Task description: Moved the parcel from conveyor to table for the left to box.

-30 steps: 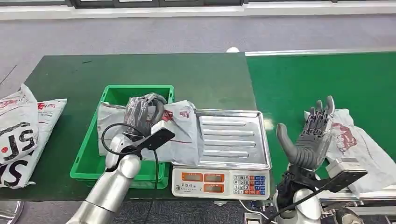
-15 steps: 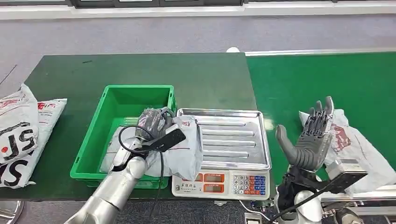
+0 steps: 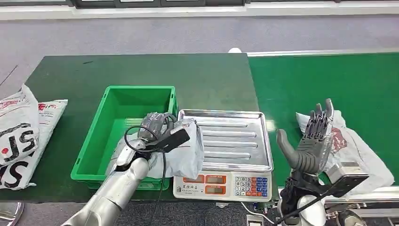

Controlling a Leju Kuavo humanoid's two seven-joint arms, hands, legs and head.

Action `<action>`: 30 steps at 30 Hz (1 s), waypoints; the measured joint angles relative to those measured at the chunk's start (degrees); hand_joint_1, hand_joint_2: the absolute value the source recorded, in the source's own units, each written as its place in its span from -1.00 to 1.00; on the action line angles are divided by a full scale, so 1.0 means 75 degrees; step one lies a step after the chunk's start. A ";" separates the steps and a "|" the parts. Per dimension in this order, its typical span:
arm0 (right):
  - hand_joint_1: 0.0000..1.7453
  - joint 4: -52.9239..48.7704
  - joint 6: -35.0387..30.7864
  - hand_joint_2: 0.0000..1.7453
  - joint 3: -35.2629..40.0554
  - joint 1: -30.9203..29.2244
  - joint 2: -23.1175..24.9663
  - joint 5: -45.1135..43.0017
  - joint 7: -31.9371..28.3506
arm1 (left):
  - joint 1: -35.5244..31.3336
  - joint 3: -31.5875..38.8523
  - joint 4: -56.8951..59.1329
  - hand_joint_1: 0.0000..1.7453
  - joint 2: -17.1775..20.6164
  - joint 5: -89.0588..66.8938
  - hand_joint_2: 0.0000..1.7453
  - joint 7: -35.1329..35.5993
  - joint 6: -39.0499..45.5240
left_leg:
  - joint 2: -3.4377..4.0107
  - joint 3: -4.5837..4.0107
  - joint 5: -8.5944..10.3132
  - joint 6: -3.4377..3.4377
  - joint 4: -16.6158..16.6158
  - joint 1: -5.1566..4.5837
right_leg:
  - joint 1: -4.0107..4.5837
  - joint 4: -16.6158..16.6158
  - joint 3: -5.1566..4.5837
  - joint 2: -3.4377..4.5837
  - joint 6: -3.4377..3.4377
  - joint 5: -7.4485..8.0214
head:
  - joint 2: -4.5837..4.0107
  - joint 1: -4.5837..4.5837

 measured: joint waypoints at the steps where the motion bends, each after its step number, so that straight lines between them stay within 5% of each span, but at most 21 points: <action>1: -1.00 0.0000 0.0009 1.00 -0.0006 0.0001 0.0003 0.0017 0.0018 | -0.0018 0.0000 0.0049 -1.00 0.0000 -0.0046 1.00 0.0014 -0.0136 | 0.0000 0.0002 0.0000 0.0000 0.0000 0.0000 | 0.0000 0.0000 0.0003 0.0000 0.0000 0.0000 | 0.0000 0.0000; 8: -1.00 0.0047 0.0157 1.00 -0.0076 -0.0071 0.0009 0.0058 0.0105 | -0.0489 -0.0055 0.0783 -1.00 -0.0085 0.0196 1.00 -0.0697 -0.2408 | -0.0038 0.0045 -0.0007 0.0012 -0.0002 0.0000 | -0.0008 -0.0001 0.0070 -0.0046 0.0009 -0.0017 | 0.0000 0.0000; 13: -1.00 0.0204 0.0178 1.00 -0.0076 -0.0214 0.0009 0.0064 0.0155 | -0.0847 -0.0178 0.1425 -1.00 -0.0207 0.0303 1.00 -0.0988 -0.3007 | -0.0118 0.0132 -0.0028 0.0044 -0.0003 -0.0008 | -0.0022 -0.0005 0.0193 -0.0122 0.0037 -0.0070 | 0.0000 0.0003; 21: -1.00 0.0353 0.0160 1.00 -0.0076 -0.0346 0.0009 0.0140 0.0210 | -0.1111 -0.0466 0.1818 -1.00 -0.0254 0.0201 1.00 -0.1160 -0.3340 | -0.0129 0.0173 -0.0072 0.0059 -0.0003 -0.0012 | -0.0028 -0.0017 0.0301 -0.0133 0.0056 -0.0116 | 0.0000 0.0003; 26: -1.00 0.0463 0.0154 1.00 -0.0076 -0.0456 0.0009 0.0154 0.0260 | -0.1230 -0.0793 0.1935 -1.00 -0.0221 0.0129 1.00 -0.1789 -0.3724 | -0.0148 0.0298 -0.0135 0.0066 -0.0003 -0.0013 | -0.0028 -0.0018 0.0429 -0.0153 0.0058 -0.0192 | 0.0000 0.0003; 30: -1.00 0.0411 0.0073 1.00 -0.0076 -0.0335 0.0009 0.0155 0.0283 | -0.1169 -0.0860 0.1825 -1.00 -0.0221 0.0869 1.00 -0.1670 -0.2512 | -0.0152 0.0356 -0.0129 0.0060 0.0000 -0.0013 | -0.0028 -0.0018 0.0430 -0.0154 0.0050 -0.0176 | 0.0000 0.0003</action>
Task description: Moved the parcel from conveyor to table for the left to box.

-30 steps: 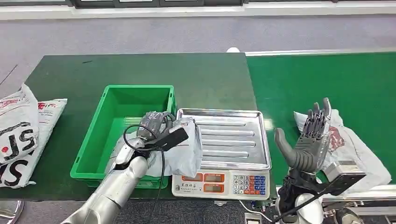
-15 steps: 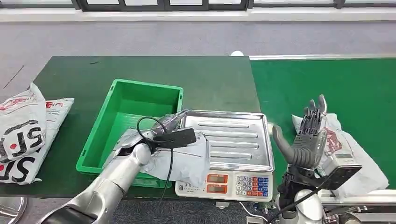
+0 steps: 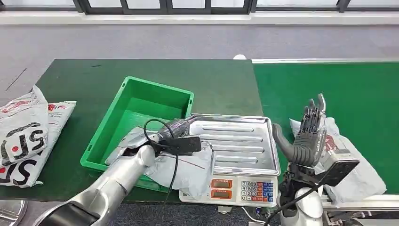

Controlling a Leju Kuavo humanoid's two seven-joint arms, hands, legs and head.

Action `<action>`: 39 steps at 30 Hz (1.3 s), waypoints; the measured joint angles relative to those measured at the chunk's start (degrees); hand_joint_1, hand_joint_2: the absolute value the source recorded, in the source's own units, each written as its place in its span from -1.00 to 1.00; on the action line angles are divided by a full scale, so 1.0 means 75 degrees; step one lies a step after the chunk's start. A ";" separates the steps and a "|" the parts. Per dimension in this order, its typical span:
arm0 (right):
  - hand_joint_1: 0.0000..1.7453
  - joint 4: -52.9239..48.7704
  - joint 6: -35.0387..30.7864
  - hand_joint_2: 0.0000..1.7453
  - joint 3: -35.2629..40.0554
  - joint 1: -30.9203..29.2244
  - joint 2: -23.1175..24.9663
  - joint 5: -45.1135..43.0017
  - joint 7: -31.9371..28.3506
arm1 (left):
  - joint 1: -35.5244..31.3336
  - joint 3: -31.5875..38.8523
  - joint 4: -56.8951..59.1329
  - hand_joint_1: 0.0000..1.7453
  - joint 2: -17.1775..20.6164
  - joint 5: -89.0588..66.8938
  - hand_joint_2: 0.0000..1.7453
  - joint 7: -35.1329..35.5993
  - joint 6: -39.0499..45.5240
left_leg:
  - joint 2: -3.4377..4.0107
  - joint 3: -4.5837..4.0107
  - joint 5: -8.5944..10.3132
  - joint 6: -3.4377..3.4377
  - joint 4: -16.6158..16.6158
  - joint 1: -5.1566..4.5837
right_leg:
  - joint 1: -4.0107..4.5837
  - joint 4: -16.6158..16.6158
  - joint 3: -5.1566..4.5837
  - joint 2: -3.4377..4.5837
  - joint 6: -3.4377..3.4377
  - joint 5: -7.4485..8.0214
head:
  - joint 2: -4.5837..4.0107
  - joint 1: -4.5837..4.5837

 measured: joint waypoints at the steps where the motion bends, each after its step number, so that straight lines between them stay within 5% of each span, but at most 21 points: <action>1: -1.00 -0.0068 -0.0012 1.00 0.0000 0.0093 0.0000 0.0000 0.0003 | 0.0136 0.0059 -0.0156 -1.00 0.0003 0.0339 1.00 -0.0047 0.0430 | 0.0003 -0.0002 -0.0003 -0.0001 0.0000 0.0000 | -0.0001 0.0000 -0.0004 0.0004 -0.0001 -0.0001 | 0.0000 -0.0003; 6: -1.00 -0.0274 -0.0050 1.00 0.0000 0.0373 0.0000 0.0044 0.0009 | 0.1098 0.0837 -0.1783 -1.00 0.0047 0.1956 1.00 -0.0587 0.2987 | 0.0063 -0.0103 -0.0001 -0.0006 0.0002 0.0001 | 0.0002 0.0001 -0.0129 0.0067 -0.0007 0.0021 | 0.0000 0.0000; 13: -1.00 -0.0301 -0.0102 1.00 0.0000 0.0426 0.0000 0.0035 0.0009 | 0.1701 0.1402 -0.3067 -1.00 0.0172 0.1905 1.00 -0.0822 0.4871 | 0.0062 -0.0154 0.0000 -0.0006 0.0002 0.0004 | 0.0006 0.0001 -0.0181 0.0067 -0.0010 0.0022 | 0.0000 -0.0003; 28: -1.00 -0.0301 -0.0125 1.00 0.0000 0.0405 -0.0003 -0.0012 -0.0015 | 0.1933 0.1694 -0.3390 -1.00 0.0306 0.1777 1.00 -0.1053 0.5692 | 0.0062 -0.0182 0.0000 -0.0006 0.0002 0.0004 | 0.0006 0.0001 -0.0208 0.0067 -0.0010 0.0023 | 0.0000 -0.0003; 31: -1.00 -0.0301 -0.0213 1.00 0.0000 0.0408 -0.0006 -0.0082 -0.0058 | 0.2030 0.1740 -0.3632 -1.00 0.0338 0.2013 1.00 -0.1361 0.5233 | 0.0062 -0.0184 0.0000 -0.0006 0.0003 0.0004 | 0.0006 0.0001 -0.0215 0.0067 -0.0010 0.0023 | 0.0000 -0.0003; 36: -1.00 -0.0283 -0.0053 1.00 0.0000 0.0417 -0.0131 -0.0143 -0.0236 | 0.2256 0.1253 -0.4560 -1.00 0.0979 0.0352 1.00 -0.0950 0.1479 | 0.0080 -0.0189 -0.0001 -0.0007 0.0002 0.0004 | 0.0006 0.0003 -0.0225 0.0090 -0.0011 0.0024 | 0.0000 -0.0003; 39: -1.00 -0.0280 0.0038 1.00 -0.0047 0.0449 -0.0154 -0.0140 -0.0253 | 0.2486 0.1230 -0.5294 -1.00 0.1219 0.0332 1.00 -0.1087 0.1659 | 0.0110 -0.0199 -0.0001 -0.0007 0.0002 0.0005 | 0.0008 0.0003 -0.0243 0.0119 -0.0017 0.0032 | 0.0000 0.0000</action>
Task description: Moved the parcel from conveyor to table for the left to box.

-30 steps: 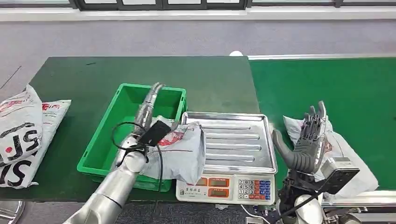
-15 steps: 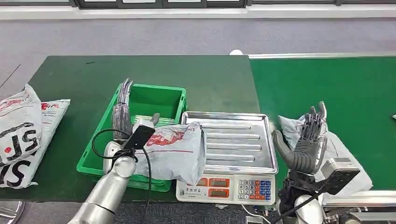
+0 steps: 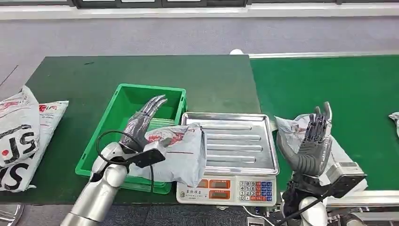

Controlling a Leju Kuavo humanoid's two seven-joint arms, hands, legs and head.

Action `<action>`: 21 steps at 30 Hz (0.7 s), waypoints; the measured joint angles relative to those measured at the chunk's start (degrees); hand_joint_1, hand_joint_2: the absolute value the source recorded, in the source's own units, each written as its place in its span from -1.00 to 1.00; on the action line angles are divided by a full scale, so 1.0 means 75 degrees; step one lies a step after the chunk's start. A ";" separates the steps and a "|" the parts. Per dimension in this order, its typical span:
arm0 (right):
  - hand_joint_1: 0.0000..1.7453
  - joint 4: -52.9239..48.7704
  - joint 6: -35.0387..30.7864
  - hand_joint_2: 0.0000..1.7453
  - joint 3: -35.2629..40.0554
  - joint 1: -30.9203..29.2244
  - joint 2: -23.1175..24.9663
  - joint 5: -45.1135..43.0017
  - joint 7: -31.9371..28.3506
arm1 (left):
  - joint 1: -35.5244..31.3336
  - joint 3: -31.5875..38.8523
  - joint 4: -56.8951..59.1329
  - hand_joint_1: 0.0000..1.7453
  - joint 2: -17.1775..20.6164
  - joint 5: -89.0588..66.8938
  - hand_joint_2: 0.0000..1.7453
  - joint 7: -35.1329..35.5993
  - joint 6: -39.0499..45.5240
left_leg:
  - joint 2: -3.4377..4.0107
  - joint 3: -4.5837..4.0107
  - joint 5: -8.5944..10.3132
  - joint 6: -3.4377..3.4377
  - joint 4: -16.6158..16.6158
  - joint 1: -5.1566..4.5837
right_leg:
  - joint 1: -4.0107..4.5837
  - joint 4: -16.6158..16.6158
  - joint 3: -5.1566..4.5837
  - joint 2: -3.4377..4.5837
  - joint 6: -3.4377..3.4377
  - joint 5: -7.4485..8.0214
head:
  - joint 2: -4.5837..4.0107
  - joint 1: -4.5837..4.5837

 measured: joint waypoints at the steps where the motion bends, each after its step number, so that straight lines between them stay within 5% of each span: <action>1: -1.00 -0.0003 0.0020 1.00 -0.0012 0.0004 0.0000 0.0032 0.0023 | 0.0039 0.0017 -0.0225 -1.00 0.0066 0.0366 1.00 -0.0228 0.0234 | 0.0001 0.0000 0.0000 0.0000 0.0000 0.0000 | 0.0000 0.0000 0.0000 0.0000 0.0000 0.0000 | 0.0000 -0.0003; 6: -1.00 -0.0055 -0.0432 1.00 -0.0155 0.0005 0.0003 0.0543 0.0513 | 0.0494 0.0612 -0.1481 -1.00 -0.0047 0.3632 1.00 -0.2024 0.2191 | 0.0006 -0.0001 -0.0003 -0.0003 0.0000 0.0002 | 0.0002 0.0000 -0.0004 0.0002 0.0000 -0.0001 | 0.0000 -0.0003; 11: -1.00 0.0038 -0.1825 1.00 -0.0799 -0.0166 -0.0044 0.1172 0.0942 | 0.1148 0.0650 -0.2229 -1.00 -0.0245 0.6126 1.00 -0.2145 0.0744 | -0.0003 -0.0004 -0.0003 -0.0003 0.0005 -0.0002 | -0.0003 -0.0002 -0.0004 -0.0006 0.0002 -0.0001 | 0.0000 0.0000; 17: -1.00 0.0155 -0.2183 1.00 -0.1688 -0.0318 -0.0166 0.1621 0.1286 | 0.1307 0.0303 -0.2080 -1.00 -0.0543 0.6295 1.00 -0.2153 0.0189 | 0.0003 -0.0010 -0.0007 0.0003 0.0023 -0.0002 | -0.0003 -0.0002 -0.0005 0.0001 0.0017 0.0011 | 0.0000 0.0000; 21: -1.00 0.0452 -0.2052 1.00 -0.2262 -0.0562 -0.0318 0.3554 0.3506 | 0.1315 0.0049 -0.1928 -1.00 -0.0709 0.6939 1.00 -0.2072 -0.1162 | 0.0012 -0.0007 -0.0007 0.0003 0.0025 -0.0002 | -0.0002 -0.0002 -0.0010 0.0007 0.0019 0.0013 | 0.0000 -0.0003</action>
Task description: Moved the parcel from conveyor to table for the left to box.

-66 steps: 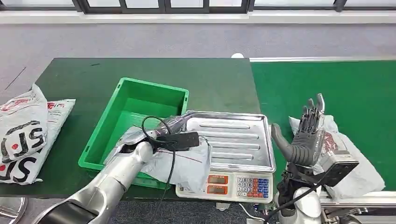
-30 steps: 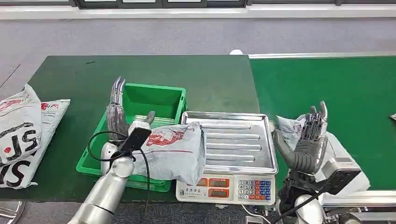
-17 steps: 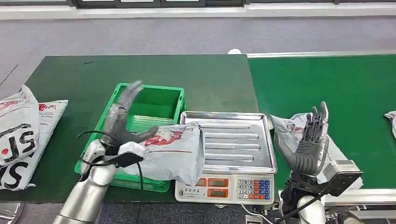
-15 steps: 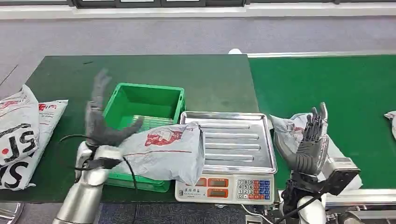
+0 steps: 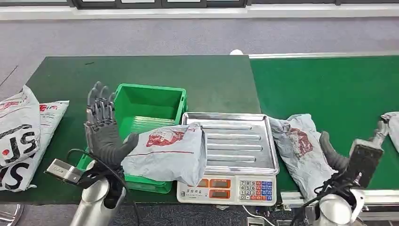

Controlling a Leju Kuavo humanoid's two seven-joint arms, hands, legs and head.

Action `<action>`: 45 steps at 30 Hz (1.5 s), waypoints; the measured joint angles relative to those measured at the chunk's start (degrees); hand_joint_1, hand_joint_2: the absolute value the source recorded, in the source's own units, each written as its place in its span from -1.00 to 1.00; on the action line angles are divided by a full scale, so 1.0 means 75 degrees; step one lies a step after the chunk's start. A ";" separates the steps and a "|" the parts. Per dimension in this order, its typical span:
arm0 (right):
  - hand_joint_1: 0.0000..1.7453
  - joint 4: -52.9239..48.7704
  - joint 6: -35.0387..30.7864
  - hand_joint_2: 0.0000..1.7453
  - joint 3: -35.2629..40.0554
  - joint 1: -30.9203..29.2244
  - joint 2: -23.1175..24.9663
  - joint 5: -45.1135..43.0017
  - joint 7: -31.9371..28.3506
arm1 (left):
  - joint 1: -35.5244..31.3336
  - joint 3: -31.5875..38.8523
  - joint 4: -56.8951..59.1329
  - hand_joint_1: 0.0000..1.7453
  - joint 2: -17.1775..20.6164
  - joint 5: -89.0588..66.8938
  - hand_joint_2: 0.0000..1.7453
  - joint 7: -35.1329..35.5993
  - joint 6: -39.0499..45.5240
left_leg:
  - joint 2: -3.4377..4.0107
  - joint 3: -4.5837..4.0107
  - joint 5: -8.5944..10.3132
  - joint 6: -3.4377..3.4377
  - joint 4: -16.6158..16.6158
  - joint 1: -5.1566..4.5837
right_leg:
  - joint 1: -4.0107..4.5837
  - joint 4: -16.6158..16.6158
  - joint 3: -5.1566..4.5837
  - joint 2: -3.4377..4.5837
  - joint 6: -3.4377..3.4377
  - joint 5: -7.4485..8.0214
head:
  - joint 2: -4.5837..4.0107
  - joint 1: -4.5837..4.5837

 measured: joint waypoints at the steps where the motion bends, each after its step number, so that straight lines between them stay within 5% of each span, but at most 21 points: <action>1: -1.00 0.0169 -0.0018 1.00 -0.0155 -0.0082 -0.0064 0.0341 0.0500 | -0.0010 -0.0091 0.0079 -1.00 -0.0076 -0.0117 1.00 0.0015 -0.0238 | -0.0003 -0.0001 0.0002 0.0003 0.0002 0.0000 | 0.0000 0.0000 0.0004 -0.0002 0.0002 0.0001 | 0.0000 0.0000; 9: -1.00 0.0970 -0.0120 1.00 -0.1008 -0.0259 -0.0274 0.0855 0.0949 | -0.0053 -0.0734 0.0670 -1.00 -0.0457 -0.0475 1.00 -0.0003 -0.0322 | 0.0000 -0.0018 0.0001 0.0007 0.0005 -0.0001 | -0.0001 -0.0001 -0.0012 0.0004 0.0008 0.0006 | 0.0000 0.0003; 25: -1.00 0.1232 -0.0093 1.00 -0.1185 -0.0301 -0.0320 0.0981 0.1154 | -0.0063 -0.0851 0.0935 -1.00 -0.0530 -0.0417 1.00 0.0015 -0.0401 | 0.0000 -0.0020 0.0002 0.0007 0.0006 0.0001 | 0.0000 0.0000 -0.0010 0.0004 0.0009 0.0006 | 0.0000 0.0003; 33: -1.00 0.2324 0.1280 1.00 -0.1538 -0.0409 -0.0489 0.2495 0.2945 | -0.0099 -0.0967 0.1192 -1.00 -0.0723 -0.0720 1.00 0.0122 -0.0549 | -0.0001 -0.0022 0.0002 0.0008 0.0006 0.0000 | 0.0000 0.0000 -0.0010 0.0003 0.0009 0.0006 | 0.0000 0.0003; 40: -1.00 0.4057 0.2565 1.00 -0.1570 -0.0943 -0.0772 0.3487 0.3281 | -0.0208 -0.0895 0.1262 -1.00 -0.0632 -0.0991 1.00 0.0145 -0.0188 | 0.0000 -0.0028 0.0004 0.0006 0.0004 0.0003 | 0.0003 0.0001 -0.0012 0.0003 0.0004 0.0010 | 0.0000 0.0003; 45: -1.00 0.5336 0.2710 1.00 -0.1360 -0.1592 -0.0941 0.3533 0.2873 | -0.0230 -0.0754 0.1250 -1.00 -0.0574 -0.0991 1.00 0.0268 -0.0188 | 0.0009 -0.0021 0.0007 0.0006 0.0005 0.0006 | 0.0006 0.0001 -0.0009 0.0010 0.0006 0.0014 | 0.0000 0.0003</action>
